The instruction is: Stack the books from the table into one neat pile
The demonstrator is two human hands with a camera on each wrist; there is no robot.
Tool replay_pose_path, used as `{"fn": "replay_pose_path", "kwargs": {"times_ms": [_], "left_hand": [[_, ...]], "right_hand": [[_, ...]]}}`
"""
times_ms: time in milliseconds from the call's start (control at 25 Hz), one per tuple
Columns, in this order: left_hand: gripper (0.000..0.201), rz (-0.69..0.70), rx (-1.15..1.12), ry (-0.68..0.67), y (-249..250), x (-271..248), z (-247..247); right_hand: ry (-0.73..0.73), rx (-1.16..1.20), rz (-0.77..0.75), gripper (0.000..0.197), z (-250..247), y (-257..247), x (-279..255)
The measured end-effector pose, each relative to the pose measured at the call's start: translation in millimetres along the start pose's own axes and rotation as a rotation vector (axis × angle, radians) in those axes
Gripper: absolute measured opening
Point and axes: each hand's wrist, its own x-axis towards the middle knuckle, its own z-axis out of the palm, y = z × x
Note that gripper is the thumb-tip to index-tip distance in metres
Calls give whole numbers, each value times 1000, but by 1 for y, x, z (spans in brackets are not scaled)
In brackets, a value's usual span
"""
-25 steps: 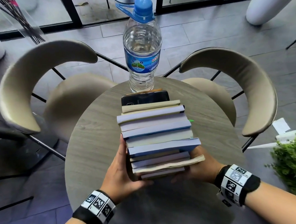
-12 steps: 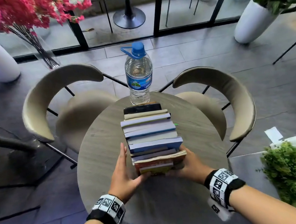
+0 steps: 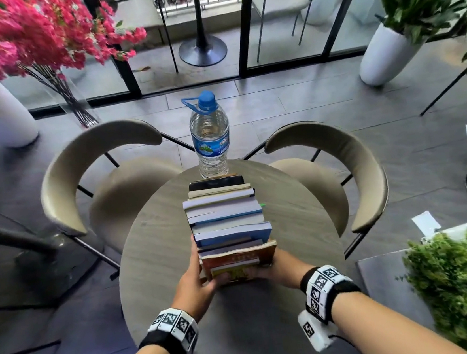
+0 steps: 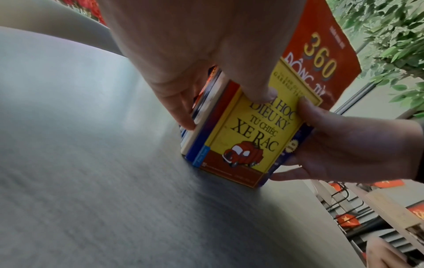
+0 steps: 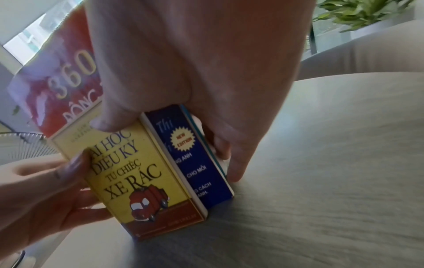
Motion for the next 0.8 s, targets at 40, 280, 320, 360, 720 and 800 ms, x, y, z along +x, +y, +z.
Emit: {"fn": "replay_pose_path", "kwargs": {"times_ms": [40, 280, 320, 360, 720, 800], "left_hand": [[100, -5, 18, -4, -2, 0, 1], [105, -22, 30, -32, -1, -1, -2], [104, -18, 19, -35, 2, -3, -3], [103, -13, -1, -34, 3, -3, -4], [91, -39, -50, -41, 18, -18, -8], [91, -40, -3, -38, 16, -18, -6]], "right_hand": [[-12, -6, 5, 89, -1, 0, 2], [-36, -20, 30, 90, -1, 7, 9], [-26, -15, 29, 93, -2, 3, 6], [-21, -2, 13, 97, -2, 0, 6], [-22, -36, 47, 118, -11, -11, -5], [-7, -10, 99, 136, -11, -2, -6]]}}
